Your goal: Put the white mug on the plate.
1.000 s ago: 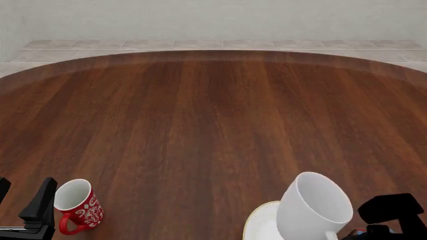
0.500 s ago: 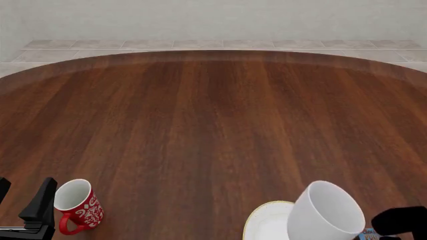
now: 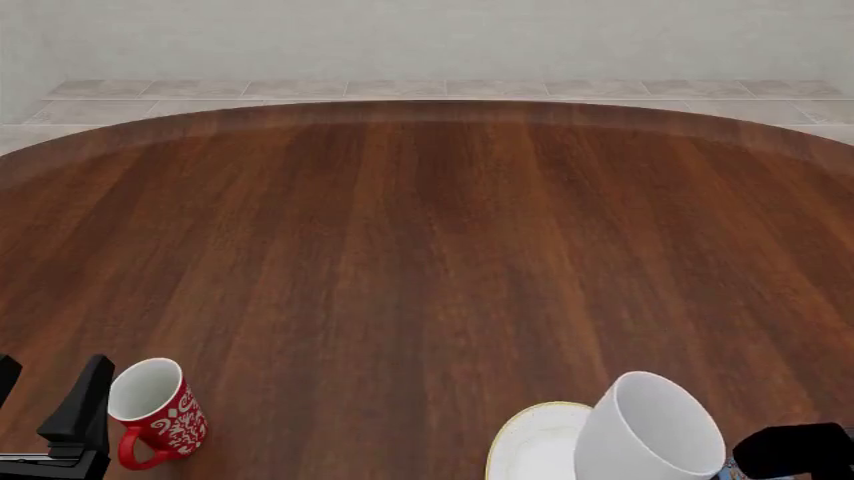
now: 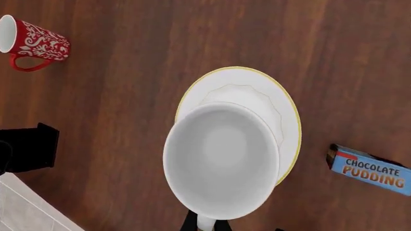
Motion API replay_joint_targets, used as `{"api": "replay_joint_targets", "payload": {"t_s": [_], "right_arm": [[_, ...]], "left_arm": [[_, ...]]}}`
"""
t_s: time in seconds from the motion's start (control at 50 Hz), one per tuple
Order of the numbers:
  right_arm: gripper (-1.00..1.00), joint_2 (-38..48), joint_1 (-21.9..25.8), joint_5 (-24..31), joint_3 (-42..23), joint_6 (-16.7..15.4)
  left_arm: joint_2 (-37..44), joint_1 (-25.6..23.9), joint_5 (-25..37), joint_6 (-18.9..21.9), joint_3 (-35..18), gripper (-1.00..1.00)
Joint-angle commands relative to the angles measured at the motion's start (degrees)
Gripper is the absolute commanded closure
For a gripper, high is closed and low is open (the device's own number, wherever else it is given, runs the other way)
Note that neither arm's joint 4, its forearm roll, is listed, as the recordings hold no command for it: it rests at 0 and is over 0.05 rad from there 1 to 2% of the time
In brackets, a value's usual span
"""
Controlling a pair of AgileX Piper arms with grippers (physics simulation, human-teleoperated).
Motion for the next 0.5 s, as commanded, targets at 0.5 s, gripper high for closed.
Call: {"api": "replay_joint_targets", "payload": {"t_s": [0.5], "right_arm": [[1.0,3.4,0.6,-5.8,3.3,1.8]], "left_arm": [[0.1,-0.1,-0.1,0.0,-0.1,-1.0]]}}
